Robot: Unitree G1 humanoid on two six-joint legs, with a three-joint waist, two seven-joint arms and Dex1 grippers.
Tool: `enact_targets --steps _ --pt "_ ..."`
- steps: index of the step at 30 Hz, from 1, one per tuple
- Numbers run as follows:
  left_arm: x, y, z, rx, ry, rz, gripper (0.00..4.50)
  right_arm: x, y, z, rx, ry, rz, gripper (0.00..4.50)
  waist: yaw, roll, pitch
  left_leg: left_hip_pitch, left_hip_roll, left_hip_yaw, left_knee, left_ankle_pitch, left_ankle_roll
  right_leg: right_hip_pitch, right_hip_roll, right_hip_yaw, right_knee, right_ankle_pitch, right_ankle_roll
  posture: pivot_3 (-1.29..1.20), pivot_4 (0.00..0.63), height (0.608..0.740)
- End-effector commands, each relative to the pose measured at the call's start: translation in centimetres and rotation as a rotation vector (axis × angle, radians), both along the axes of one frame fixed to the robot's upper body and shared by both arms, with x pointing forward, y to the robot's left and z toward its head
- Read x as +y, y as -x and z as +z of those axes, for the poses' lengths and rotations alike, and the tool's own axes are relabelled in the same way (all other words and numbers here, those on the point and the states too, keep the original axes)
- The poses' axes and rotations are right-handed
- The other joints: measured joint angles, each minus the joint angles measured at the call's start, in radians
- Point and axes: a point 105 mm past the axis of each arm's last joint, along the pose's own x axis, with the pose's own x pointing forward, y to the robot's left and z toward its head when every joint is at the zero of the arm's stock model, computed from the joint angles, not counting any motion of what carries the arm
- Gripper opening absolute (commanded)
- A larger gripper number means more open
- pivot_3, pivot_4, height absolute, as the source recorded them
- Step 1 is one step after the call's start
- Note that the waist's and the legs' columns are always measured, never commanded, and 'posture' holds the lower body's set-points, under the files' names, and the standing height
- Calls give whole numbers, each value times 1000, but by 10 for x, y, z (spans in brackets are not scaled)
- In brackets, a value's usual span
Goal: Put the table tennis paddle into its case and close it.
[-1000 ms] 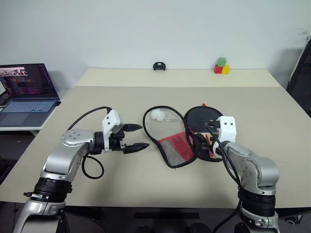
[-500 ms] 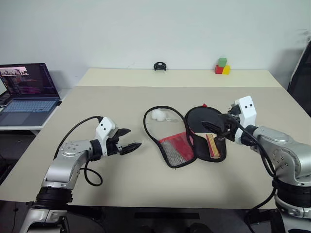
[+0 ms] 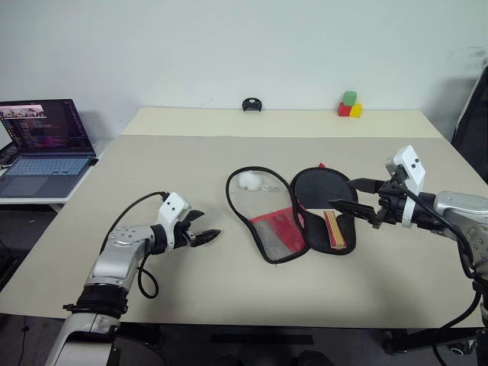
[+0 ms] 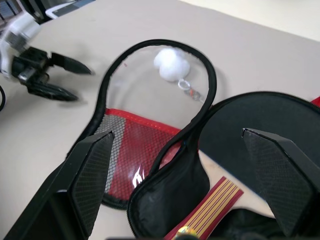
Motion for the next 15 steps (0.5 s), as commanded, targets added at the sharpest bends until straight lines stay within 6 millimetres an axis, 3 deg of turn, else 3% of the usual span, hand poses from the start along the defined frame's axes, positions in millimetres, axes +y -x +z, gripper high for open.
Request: enact_targets --steps 1,4,10,15 --pt "-8 -12 4 -35 -6 -12 4333 2 4 14 -59 -3 27 4483 1 0 0 0 0 0 0 0 0 0 0 0 0 0 0 0 150 740" --pt "-21 -22 2 -40 0 -29 4333 3 4 14 -60 -5 27 4483 1 0 0 0 0 0 0 0 0 0 0 0 0 0 0 0 150 740" --pt "-78 -35 15 -85 40 -165 4333 -1 7 17 -71 -9 14 4483 22 -1 0 -1 -2 -2 2 0 0 1 -1 -2 0 0 0 0 150 740" --pt "-134 -35 66 -182 172 -324 4333 -7 15 20 -71 -9 7 4483 24 -1 0 -11 -3 -2 4 1 -1 -6 -2 -2 1 0 0 0 150 740"
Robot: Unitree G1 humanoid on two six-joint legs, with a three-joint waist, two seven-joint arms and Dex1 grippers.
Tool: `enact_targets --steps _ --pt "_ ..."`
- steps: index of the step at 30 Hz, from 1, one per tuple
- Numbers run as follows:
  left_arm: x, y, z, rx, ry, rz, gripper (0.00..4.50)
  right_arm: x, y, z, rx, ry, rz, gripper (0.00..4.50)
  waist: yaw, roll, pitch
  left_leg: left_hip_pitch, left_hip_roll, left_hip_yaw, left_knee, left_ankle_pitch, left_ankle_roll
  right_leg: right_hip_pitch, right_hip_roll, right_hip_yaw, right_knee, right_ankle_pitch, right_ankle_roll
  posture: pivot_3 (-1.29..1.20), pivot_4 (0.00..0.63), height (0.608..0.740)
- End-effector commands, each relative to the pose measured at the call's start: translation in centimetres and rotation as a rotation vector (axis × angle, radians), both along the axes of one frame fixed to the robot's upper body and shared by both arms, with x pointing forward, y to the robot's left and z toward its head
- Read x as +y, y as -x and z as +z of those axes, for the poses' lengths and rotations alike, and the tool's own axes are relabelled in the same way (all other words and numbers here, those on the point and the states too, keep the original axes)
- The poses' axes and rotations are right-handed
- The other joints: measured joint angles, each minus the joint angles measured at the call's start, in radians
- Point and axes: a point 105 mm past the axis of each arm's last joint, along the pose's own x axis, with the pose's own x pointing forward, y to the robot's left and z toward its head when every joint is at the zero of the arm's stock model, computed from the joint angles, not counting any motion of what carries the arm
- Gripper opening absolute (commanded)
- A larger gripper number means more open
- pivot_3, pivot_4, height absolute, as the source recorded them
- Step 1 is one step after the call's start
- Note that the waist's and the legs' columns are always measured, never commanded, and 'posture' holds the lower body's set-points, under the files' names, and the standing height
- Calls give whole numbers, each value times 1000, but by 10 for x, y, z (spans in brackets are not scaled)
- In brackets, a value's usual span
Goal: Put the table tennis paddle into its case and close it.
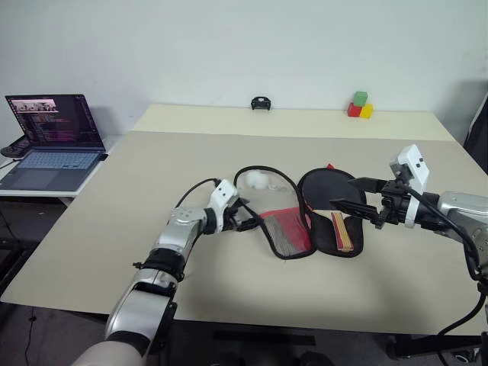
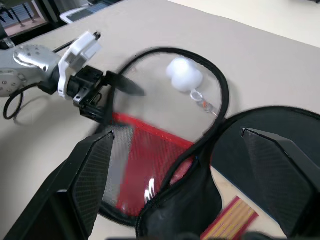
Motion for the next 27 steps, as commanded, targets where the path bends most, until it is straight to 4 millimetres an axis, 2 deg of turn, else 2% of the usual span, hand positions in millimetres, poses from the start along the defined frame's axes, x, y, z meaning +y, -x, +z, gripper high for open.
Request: enact_targets --steps 1,5,13,16,20,22,27 --pt "-35 -1 52 -126 98 -112 4333 -3 10 17 -64 0 7 4483 1 0 0 -2 0 0 1 0 0 -2 0 0 0 0 0 0 150 740" --pt "-69 2 74 -172 126 -199 4333 -8 16 22 -67 -9 -1 4483 2 0 0 -4 -1 -1 3 2 -3 -1 0 -1 0 0 0 0 150 740" --pt "-126 3 74 -184 104 -255 4333 -31 14 22 -61 22 -131 4483 2 -1 1 -3 -2 -1 6 -1 1 -1 -1 -1 4 0 0 0 150 740" --pt "-138 2 75 -191 115 -235 4333 -36 15 18 -53 31 -160 4483 2 -2 1 -4 -4 -1 9 -1 2 -1 -2 -1 5 0 1 0 150 740" --pt "-140 2 81 -211 142 -233 4333 -41 14 4 -19 49 -195 4483 -1 -2 1 -3 -4 0 9 -1 2 -1 -2 0 8 0 1 0 150 740" --pt "-133 3 82 -226 148 -250 4333 -47 8 -6 6 50 -235 4483 -1 -2 1 -2 -4 0 9 -1 3 -2 -2 0 9 0 1 0 150 740" --pt "-92 12 85 -241 166 -330 4333 -59 -13 -33 68 51 -326 4483 -15 -2 1 0 -4 1 10 0 3 -2 -2 2 13 0 1 0 150 740"
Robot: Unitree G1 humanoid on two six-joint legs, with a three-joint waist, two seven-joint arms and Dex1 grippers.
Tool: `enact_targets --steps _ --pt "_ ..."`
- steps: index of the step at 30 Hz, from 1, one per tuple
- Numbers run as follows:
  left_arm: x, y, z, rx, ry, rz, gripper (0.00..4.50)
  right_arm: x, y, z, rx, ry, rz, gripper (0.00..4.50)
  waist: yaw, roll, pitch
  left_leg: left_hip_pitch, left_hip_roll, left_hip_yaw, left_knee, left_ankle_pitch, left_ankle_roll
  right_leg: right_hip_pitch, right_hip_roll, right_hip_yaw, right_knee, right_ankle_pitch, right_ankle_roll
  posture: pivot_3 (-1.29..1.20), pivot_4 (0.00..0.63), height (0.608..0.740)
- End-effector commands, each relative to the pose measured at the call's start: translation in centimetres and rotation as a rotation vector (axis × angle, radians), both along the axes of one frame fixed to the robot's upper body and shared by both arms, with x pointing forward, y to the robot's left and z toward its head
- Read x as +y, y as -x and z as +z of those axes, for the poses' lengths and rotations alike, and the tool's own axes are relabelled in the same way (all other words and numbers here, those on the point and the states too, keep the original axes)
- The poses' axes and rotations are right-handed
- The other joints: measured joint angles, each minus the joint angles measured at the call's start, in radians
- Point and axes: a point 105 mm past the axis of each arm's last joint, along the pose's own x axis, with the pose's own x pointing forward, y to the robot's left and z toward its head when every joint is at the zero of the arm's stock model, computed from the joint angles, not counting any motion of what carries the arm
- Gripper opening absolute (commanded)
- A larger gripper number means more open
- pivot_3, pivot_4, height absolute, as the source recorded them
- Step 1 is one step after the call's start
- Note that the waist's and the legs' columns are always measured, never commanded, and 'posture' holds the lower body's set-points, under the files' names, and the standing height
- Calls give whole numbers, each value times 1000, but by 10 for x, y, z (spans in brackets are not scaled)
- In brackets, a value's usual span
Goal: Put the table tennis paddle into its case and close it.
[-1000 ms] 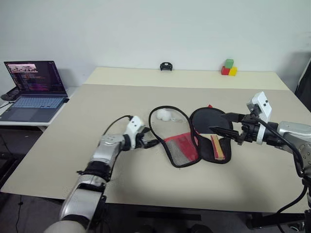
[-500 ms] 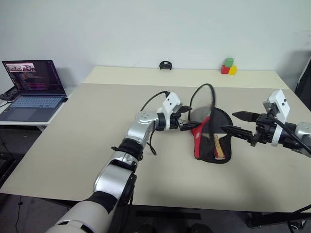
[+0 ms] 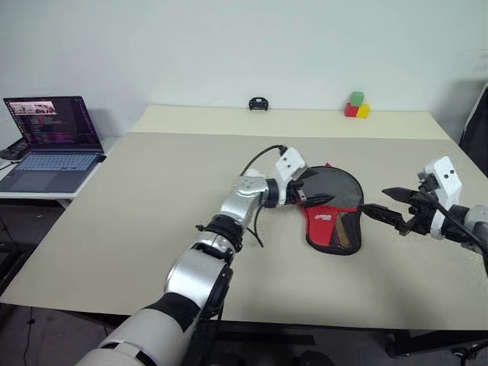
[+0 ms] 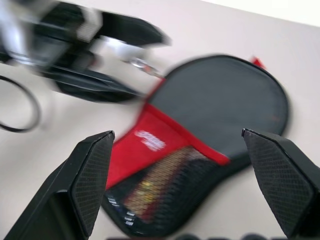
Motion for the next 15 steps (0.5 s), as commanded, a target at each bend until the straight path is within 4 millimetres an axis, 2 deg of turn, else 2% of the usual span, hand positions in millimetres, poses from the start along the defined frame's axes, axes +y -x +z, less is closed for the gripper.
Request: enact_targets --steps 1,7,10,15 --pt "21 8 18 -45 43 -60 4333 -9 -13 -6 -11 9 -59 4483 -5 0 0 0 0 0 0 0 0 0 0 0 1 0 0 0 150 740" --pt "77 26 21 -19 25 -64 4333 -28 -40 -26 36 1 -177 4483 -16 0 0 0 0 -1 1 1 -1 0 0 0 1 0 0 0 150 740" --pt "101 36 28 -18 25 -29 4333 -26 -50 -36 77 -55 -182 4483 -17 1 0 0 0 -1 1 1 -1 0 0 0 1 0 0 0 150 740" --pt "115 45 34 -24 27 27 4333 -19 -61 -47 109 -60 -150 4483 -12 1 0 0 0 -1 1 1 0 0 -1 0 1 0 0 0 150 740"
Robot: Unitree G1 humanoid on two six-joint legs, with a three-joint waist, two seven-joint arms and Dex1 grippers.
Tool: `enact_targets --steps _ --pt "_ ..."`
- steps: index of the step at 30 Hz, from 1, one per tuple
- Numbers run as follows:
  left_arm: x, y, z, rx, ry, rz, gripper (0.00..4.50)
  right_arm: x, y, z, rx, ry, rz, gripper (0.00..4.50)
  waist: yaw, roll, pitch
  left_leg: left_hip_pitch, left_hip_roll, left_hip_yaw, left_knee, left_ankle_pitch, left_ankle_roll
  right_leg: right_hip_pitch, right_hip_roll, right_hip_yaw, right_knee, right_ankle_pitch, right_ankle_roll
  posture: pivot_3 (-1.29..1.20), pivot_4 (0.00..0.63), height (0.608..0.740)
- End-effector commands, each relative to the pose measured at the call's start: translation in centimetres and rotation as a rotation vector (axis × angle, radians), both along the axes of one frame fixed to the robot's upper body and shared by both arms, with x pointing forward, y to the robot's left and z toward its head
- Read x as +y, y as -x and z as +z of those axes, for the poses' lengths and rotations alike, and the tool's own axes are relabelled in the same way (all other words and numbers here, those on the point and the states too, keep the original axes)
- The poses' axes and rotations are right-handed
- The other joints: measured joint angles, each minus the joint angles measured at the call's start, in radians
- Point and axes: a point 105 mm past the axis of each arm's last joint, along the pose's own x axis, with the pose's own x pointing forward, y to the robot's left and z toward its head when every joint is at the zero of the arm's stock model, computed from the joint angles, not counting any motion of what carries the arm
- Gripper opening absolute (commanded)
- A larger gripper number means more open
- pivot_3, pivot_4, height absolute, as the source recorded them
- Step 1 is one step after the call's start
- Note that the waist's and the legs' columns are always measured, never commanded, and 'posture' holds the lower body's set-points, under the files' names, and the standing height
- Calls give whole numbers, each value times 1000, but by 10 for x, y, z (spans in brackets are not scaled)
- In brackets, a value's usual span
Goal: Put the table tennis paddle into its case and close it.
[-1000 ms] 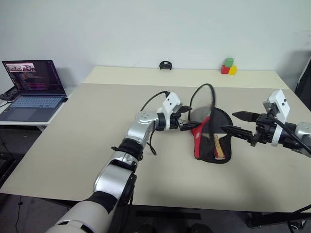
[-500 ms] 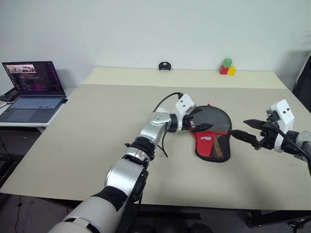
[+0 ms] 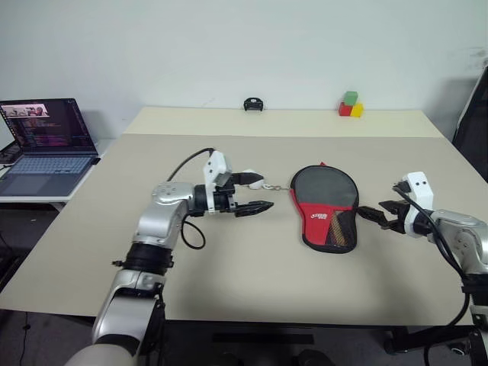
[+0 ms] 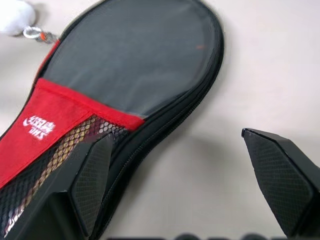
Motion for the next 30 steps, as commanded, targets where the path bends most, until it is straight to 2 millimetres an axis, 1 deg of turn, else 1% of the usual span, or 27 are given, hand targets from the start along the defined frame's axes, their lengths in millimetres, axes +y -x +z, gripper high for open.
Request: enact_targets --steps 1,5,7,9,11,13,21,27,30 --pt "3 8 20 -56 34 14 4333 7 -9 8 -42 2 44 4483 4 0 0 0 0 0 0 0 0 0 0 0 0 0 0 0 150 740" --pt "4 9 21 -52 36 31 4333 10 -12 6 -34 -2 61 4483 4 0 0 -1 0 0 1 0 0 0 0 -1 0 0 0 0 150 740" --pt "7 9 20 -54 29 46 4333 15 -14 -4 -4 14 84 4483 3 0 0 0 0 0 1 0 0 0 0 -1 0 0 0 0 150 740" --pt "9 9 21 -56 26 54 4333 15 -16 -13 24 35 86 4483 1 0 0 0 0 0 1 0 0 0 0 -1 0 0 0 0 150 740" --pt "9 9 21 -57 27 59 4333 12 -19 -17 33 49 72 4483 -3 0 0 0 0 0 1 0 0 0 0 0 0 0 0 0 150 740" --pt "10 8 22 -58 26 63 4333 12 -20 -19 40 50 83 4483 -4 0 0 0 0 1 1 0 0 0 0 0 0 0 0 0 150 740" --pt "10 7 23 -61 29 74 4333 38 -21 -36 94 30 167 4483 -11 -1 -1 3 0 1 1 0 0 2 0 1 1 0 0 0 150 740" --pt "12 6 23 -67 25 85 4333 57 -19 -41 129 22 247 4483 -25 -1 -1 6 1 1 0 0 1 3 1 1 2 0 0 0 150 740" --pt "13 6 22 -67 18 91 4333 63 -19 -43 143 23 265 4483 -29 -1 -1 6 2 2 0 0 1 3 1 2 2 0 0 0 150 740"
